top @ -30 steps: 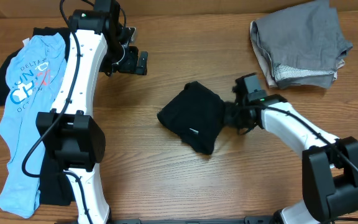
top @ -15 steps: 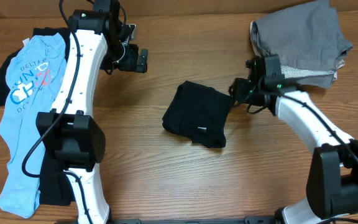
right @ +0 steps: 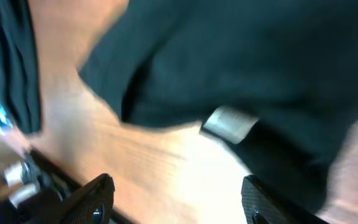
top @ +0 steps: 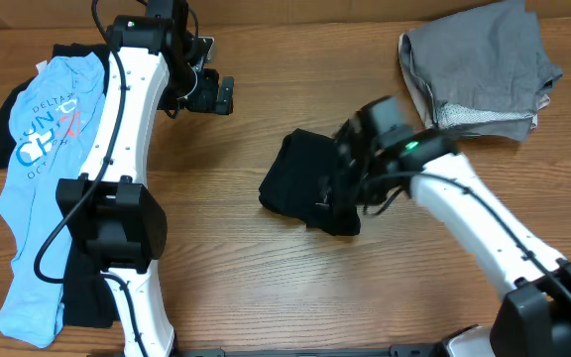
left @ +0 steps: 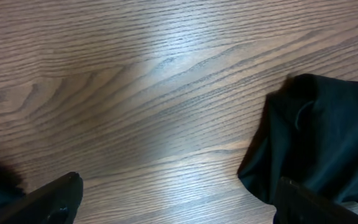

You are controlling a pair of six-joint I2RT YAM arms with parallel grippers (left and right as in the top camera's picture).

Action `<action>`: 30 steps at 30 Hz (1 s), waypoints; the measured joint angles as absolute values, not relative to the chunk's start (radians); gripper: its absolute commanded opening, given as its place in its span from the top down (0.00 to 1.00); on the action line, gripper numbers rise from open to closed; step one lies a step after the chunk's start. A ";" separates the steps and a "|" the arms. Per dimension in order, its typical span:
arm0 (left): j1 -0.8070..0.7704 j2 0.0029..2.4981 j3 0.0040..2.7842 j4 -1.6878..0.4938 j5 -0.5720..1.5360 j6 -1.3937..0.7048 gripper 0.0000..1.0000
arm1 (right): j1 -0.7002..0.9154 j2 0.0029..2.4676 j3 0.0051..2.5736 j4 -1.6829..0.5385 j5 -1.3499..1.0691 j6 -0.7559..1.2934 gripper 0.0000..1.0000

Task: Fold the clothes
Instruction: 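Grasp the folded black bundle's right edge with the right gripper, then lift the black bundle and carry it right toward the grey stack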

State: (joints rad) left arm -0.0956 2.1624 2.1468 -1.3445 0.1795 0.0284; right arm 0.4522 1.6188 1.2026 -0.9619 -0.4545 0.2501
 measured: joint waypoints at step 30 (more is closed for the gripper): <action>-0.096 2.162 2.147 -1.341 0.179 0.028 0.00 | 0.184 1.621 0.864 -0.432 -0.279 0.457 0.37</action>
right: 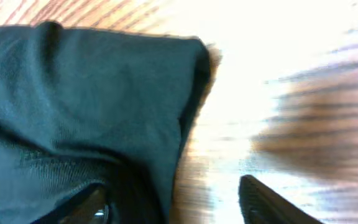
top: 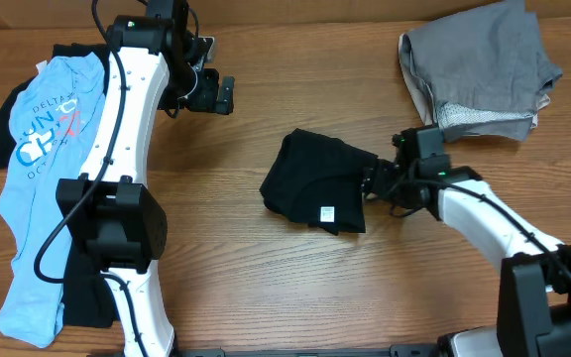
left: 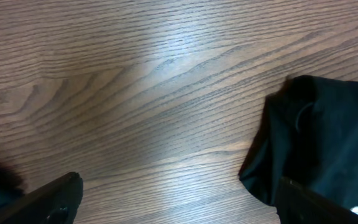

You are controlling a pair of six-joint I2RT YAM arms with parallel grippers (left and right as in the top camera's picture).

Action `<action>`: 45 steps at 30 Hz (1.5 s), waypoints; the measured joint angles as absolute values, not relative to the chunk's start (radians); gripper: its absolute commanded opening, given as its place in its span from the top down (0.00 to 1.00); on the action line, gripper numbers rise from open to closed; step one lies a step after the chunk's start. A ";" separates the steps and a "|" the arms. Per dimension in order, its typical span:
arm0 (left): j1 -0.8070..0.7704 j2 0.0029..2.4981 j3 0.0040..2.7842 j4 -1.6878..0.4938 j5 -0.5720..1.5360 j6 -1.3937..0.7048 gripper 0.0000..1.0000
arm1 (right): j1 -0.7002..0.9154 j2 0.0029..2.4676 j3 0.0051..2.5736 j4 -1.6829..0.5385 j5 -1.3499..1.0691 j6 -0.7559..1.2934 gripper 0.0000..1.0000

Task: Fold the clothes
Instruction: 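Lift the black bundle and carry it right toward the grey stack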

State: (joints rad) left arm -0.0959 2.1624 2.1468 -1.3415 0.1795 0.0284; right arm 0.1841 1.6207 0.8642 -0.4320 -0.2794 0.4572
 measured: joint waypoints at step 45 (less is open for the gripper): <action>-0.096 2.162 2.147 -1.320 0.179 0.028 0.00 | 0.419 1.792 1.029 -0.612 0.018 0.194 0.20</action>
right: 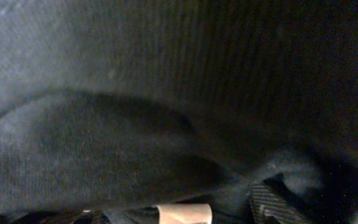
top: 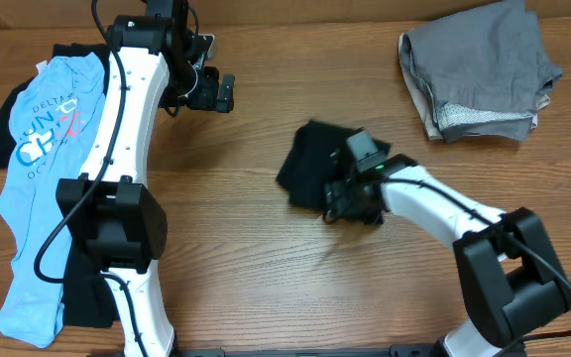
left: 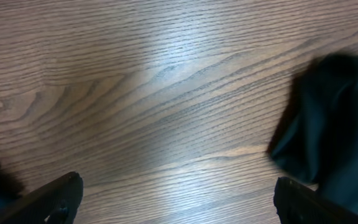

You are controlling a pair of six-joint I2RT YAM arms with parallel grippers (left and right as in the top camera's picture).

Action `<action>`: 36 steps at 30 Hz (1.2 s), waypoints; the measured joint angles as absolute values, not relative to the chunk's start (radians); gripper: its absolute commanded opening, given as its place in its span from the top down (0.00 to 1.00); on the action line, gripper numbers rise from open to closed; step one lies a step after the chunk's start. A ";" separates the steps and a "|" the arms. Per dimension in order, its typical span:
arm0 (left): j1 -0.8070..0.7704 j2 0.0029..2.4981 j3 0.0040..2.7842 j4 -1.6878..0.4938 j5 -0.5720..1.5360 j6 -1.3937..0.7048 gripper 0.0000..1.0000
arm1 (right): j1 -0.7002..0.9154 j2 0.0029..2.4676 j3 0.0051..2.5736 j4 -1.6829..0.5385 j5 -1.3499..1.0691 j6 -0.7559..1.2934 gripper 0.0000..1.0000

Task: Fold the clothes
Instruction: 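Lift the black bundle and carry it right toward the grey stack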

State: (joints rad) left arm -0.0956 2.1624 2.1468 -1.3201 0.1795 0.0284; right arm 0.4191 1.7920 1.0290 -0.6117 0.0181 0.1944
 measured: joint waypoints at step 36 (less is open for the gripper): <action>-0.096 2.162 2.147 -1.308 0.179 0.028 0.00 | 0.355 1.794 1.392 -0.989 -0.027 1.071 0.00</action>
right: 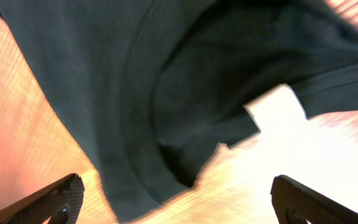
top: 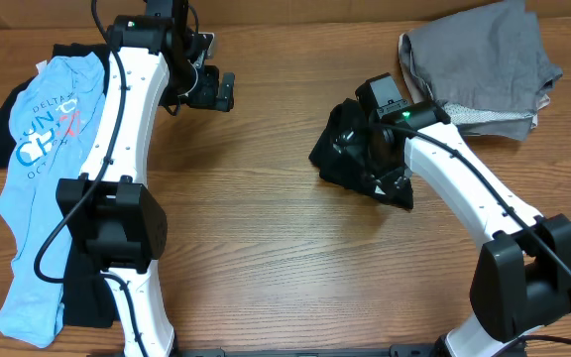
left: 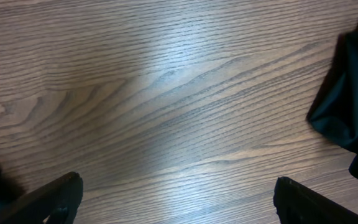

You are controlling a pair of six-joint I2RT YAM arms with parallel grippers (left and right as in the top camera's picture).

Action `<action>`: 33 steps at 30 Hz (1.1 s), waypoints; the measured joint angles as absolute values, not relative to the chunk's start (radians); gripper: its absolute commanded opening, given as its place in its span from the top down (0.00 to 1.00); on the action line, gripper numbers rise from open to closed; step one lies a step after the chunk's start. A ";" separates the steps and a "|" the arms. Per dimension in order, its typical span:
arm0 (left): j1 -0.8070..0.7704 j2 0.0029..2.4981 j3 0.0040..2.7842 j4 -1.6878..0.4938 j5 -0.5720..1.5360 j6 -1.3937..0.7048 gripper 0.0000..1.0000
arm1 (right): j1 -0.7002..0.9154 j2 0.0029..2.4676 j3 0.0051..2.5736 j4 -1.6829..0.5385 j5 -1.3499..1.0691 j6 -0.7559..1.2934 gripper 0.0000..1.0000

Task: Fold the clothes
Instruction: 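Lift the black bundle and carry it right toward the grey stack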

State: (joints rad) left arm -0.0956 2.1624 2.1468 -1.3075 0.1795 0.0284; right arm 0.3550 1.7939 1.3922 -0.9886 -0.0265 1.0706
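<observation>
A black garment [top: 355, 164] lies bunched on the table, right of centre; the right wrist view shows it close up [right: 135, 81] with its white label [right: 277, 107]. My right gripper [top: 377, 139] hovers over it, and in the right wrist view this gripper [right: 179, 204] is open with nothing between its fingers. My left gripper [top: 213, 92] hangs open over bare wood at the back left. In the left wrist view that gripper [left: 179, 199] is empty, and the black garment [left: 353, 118] shows only at the right edge.
A folded grey pile [top: 479, 64] sits at the back right, close behind the black garment. A light blue printed shirt [top: 33, 169] lies over dark clothes along the left side. The wooden table [top: 246, 238] spans the view.
The black garment now lies further right and back, nearer the grey pile. My right gripper was buried in the cloth; now it is open and just above it. The left arm is unchanged.
The black garment lay spread at mid-table with my right gripper over it. Then the gripper was low at its right edge, label showing. Then the garment was bunched smaller around the gripper. Now it lies bunched nearer the grey pile. The left arm stayed put.
</observation>
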 measured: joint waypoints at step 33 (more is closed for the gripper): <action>-0.096 2.162 2.147 -1.308 0.179 0.028 0.00 | 0.355 1.830 1.047 -0.471 -0.075 1.473 0.48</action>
